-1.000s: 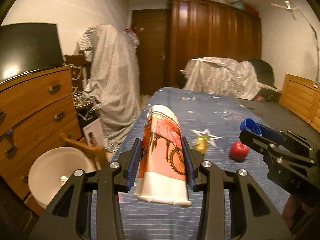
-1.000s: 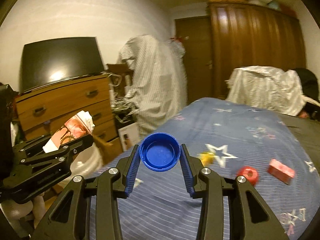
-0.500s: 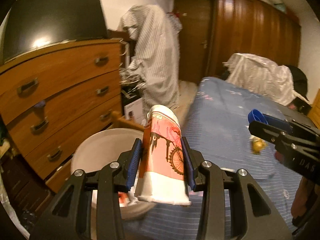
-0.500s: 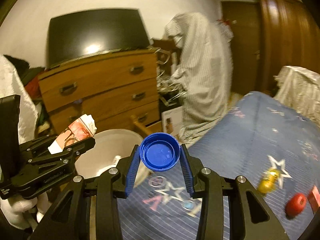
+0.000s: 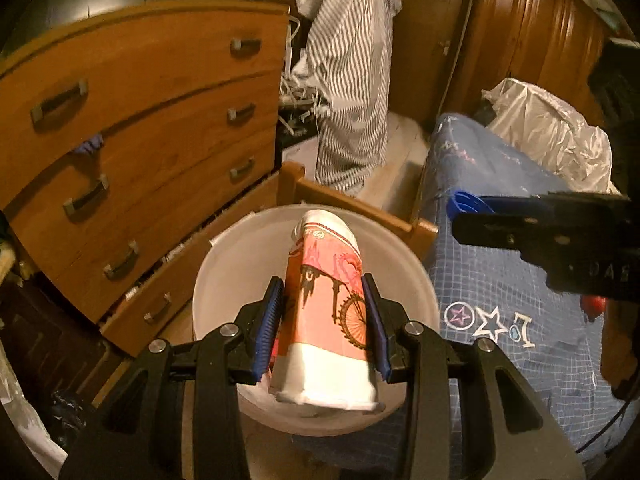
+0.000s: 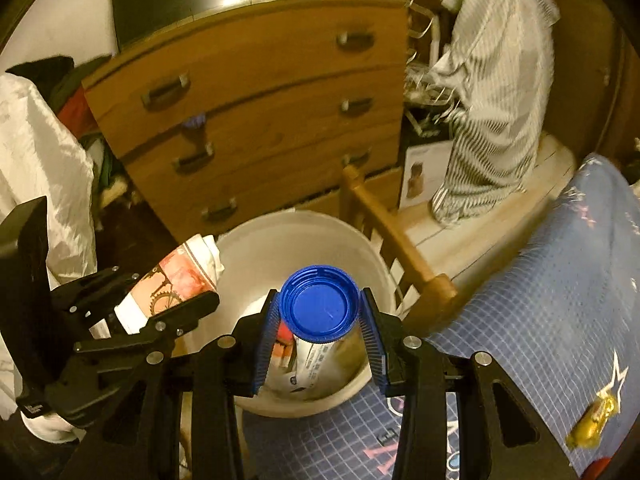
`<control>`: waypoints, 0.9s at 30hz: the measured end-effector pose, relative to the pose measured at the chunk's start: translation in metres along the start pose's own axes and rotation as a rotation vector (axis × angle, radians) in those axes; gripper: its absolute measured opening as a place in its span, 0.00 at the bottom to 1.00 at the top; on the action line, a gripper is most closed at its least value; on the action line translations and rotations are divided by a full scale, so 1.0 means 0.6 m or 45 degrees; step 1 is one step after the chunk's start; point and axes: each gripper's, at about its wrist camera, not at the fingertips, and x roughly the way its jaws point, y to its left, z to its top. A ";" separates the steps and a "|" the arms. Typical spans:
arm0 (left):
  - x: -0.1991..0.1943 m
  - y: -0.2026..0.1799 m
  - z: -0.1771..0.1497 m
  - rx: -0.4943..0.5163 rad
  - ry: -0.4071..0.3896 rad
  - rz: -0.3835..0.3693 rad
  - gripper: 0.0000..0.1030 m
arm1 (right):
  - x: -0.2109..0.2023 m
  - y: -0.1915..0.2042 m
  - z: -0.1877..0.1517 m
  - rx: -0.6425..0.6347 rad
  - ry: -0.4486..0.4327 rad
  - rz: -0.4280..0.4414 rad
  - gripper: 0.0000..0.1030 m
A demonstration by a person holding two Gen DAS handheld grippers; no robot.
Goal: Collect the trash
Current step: 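Open both tools to drop the cup and cap into the bucket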
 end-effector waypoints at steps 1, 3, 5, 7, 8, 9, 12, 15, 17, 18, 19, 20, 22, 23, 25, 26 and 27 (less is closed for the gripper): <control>0.008 0.005 0.000 0.009 0.021 0.007 0.37 | 0.014 0.002 0.010 -0.005 0.031 0.002 0.40; 0.018 0.015 0.000 0.006 0.053 -0.002 0.37 | 0.040 0.005 0.025 -0.010 0.077 -0.008 0.40; 0.031 0.028 0.000 -0.013 0.087 -0.016 0.37 | 0.056 0.001 0.029 -0.016 0.102 -0.014 0.40; 0.047 0.045 0.003 -0.032 0.112 -0.029 0.37 | 0.073 -0.002 0.035 -0.019 0.124 -0.021 0.40; 0.051 0.049 0.003 -0.039 0.121 -0.031 0.37 | 0.080 -0.002 0.036 -0.019 0.133 -0.021 0.40; 0.058 0.053 0.003 -0.040 0.131 -0.028 0.37 | 0.088 -0.004 0.037 -0.016 0.143 -0.019 0.40; 0.073 0.059 0.004 -0.045 0.152 -0.034 0.37 | 0.107 -0.009 0.036 -0.010 0.159 -0.014 0.40; 0.084 0.061 0.005 -0.047 0.161 -0.044 0.37 | 0.119 -0.016 0.035 -0.005 0.170 -0.011 0.40; 0.090 0.063 0.004 -0.048 0.164 -0.049 0.37 | 0.122 -0.021 0.031 -0.008 0.174 -0.012 0.40; 0.092 0.064 0.005 -0.048 0.165 -0.049 0.37 | 0.124 -0.022 0.031 -0.008 0.176 -0.013 0.40; 0.092 0.064 0.005 -0.049 0.165 -0.049 0.37 | 0.127 -0.024 0.031 -0.007 0.176 -0.017 0.40; 0.092 0.064 0.005 -0.051 0.167 -0.050 0.37 | 0.130 -0.024 0.031 -0.004 0.177 -0.018 0.40; 0.094 0.063 0.004 -0.052 0.168 -0.051 0.37 | 0.133 -0.027 0.032 -0.003 0.180 -0.023 0.40; 0.096 0.063 0.004 -0.052 0.168 -0.053 0.37 | 0.132 -0.029 0.031 -0.004 0.180 -0.022 0.40; 0.098 0.062 0.004 -0.053 0.169 -0.055 0.37 | 0.133 -0.029 0.031 -0.005 0.180 -0.023 0.40; 0.100 0.063 0.004 -0.054 0.168 -0.056 0.37 | 0.133 -0.029 0.031 -0.007 0.179 -0.022 0.40; 0.101 0.063 0.004 -0.056 0.167 -0.057 0.37 | 0.134 -0.029 0.031 -0.008 0.179 -0.022 0.40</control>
